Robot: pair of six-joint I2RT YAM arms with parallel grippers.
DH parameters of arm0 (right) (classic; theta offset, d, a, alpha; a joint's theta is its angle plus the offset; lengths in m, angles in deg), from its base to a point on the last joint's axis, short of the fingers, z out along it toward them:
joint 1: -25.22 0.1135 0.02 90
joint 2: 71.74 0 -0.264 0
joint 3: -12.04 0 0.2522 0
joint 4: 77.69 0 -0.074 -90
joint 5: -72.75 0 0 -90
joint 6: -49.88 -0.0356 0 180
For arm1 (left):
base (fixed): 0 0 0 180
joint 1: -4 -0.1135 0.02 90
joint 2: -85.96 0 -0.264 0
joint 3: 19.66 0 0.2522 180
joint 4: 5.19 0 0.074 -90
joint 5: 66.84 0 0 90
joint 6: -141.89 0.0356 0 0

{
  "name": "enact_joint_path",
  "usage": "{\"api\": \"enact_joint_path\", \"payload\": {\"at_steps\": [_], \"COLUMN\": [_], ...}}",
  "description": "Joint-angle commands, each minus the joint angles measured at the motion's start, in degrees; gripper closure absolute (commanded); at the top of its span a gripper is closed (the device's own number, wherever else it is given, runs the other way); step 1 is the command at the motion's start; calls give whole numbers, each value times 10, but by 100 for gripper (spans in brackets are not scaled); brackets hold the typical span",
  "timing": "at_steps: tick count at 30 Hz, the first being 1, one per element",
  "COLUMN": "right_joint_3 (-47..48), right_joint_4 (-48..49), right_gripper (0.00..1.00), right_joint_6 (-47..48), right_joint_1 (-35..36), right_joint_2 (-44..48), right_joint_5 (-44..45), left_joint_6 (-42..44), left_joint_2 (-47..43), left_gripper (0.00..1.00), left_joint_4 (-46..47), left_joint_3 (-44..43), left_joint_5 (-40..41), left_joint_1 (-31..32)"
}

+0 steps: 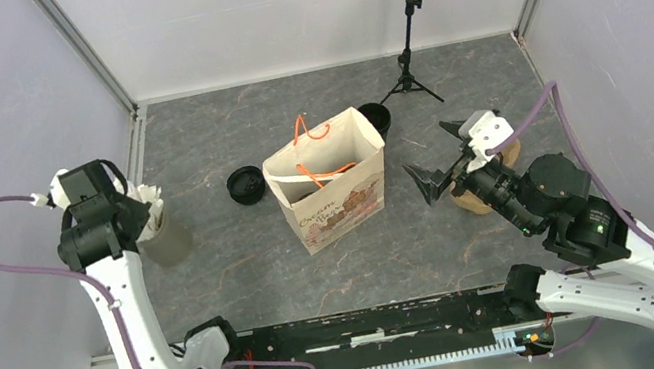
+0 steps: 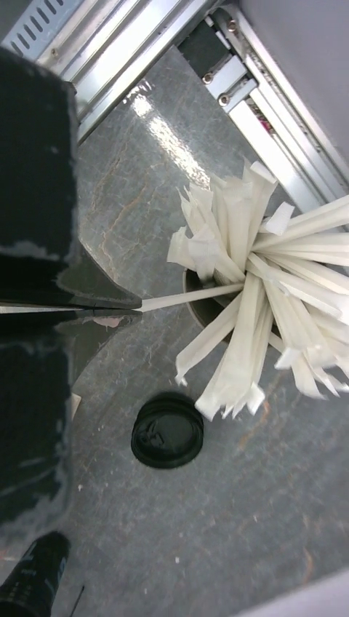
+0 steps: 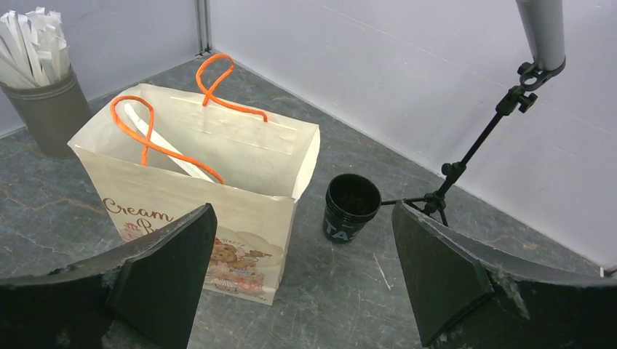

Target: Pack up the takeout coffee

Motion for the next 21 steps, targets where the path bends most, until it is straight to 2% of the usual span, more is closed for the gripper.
{"api": "enact_joint_path", "payload": {"at_steps": [1,14,17,21], "right_joint_3": [29,115,123,132], "right_joint_4": [17,-35,-36,-33], "right_gripper": [3,3,3,3], "right_joint_6": [8,46,52,37], "right_joint_1": [-2,-2,-2,-2], "right_joint_2": [-6,-73,-83,-91], "right_joint_5": [-3,1,-4,-4], "left_joint_6": [28,59,53,0], "left_joint_2": [-36,-29,-36,-41], "left_gripper": [98,98,98,98], "left_joint_4": [-29,-198,-202,-141], "left_joint_3": [-80,-357,-388,-383], "left_joint_5": [0,-130,-190,-321], "left_joint_1": [-3,-3,-3,-3]}}
